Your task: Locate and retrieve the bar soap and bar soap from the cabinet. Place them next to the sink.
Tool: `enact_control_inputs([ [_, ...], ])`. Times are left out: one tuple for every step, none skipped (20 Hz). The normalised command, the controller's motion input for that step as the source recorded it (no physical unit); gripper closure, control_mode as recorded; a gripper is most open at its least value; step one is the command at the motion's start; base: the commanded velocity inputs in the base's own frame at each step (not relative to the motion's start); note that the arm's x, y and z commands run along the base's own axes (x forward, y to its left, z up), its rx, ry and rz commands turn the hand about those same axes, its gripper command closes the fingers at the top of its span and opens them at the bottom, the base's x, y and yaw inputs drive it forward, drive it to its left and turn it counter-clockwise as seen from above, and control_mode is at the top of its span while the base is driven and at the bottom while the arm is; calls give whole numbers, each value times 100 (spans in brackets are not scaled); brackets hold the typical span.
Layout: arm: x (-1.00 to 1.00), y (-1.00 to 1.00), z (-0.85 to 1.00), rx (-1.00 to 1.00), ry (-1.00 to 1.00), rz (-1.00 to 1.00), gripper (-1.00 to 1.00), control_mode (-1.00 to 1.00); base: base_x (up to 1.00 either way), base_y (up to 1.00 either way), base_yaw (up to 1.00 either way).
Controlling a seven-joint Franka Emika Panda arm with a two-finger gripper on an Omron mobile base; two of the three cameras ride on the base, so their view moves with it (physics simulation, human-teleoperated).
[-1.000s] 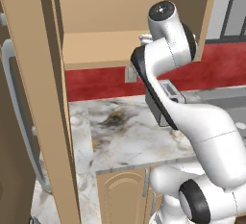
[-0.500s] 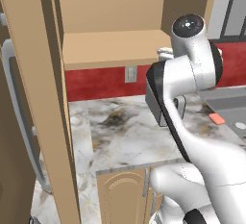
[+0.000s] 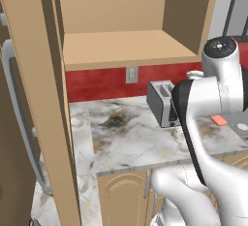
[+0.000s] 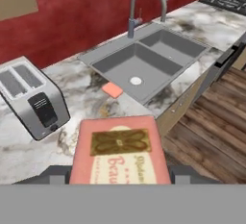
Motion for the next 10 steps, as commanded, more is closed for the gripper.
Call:
enact_control_inputs([
  [-2, -82, -63, -4, 13, -6, 100, -100, 0, 0, 0],
  [0, -85, -61, -4, 13, -5, 100, -100, 0, 0, 0],
  [0, -87, -60, -3, 13, -4, 100, -100, 0, 0, 0],
  [0, -93, -60, -2, 14, -3, 100, -100, 0, 0, 0],
  [1, -94, -60, -1, 14, -2, 100, -100, 0, 0, 0],
  [4, -95, -59, 0, 13, -1, 100, -100, 0, 0, 0],
  [8, -86, -56, 0, 11, 0, 100, -100, 0, 0, 0],
  [10, -81, -56, 0, 8, 0, 100, -100, 0, 0, 0],
  [19, -81, -58, 0, 7, 0, 100, -100, 0, 0, 0],
  [25, -80, -59, 0, 8, 0, 100, -100, 0, 0, 0],
])
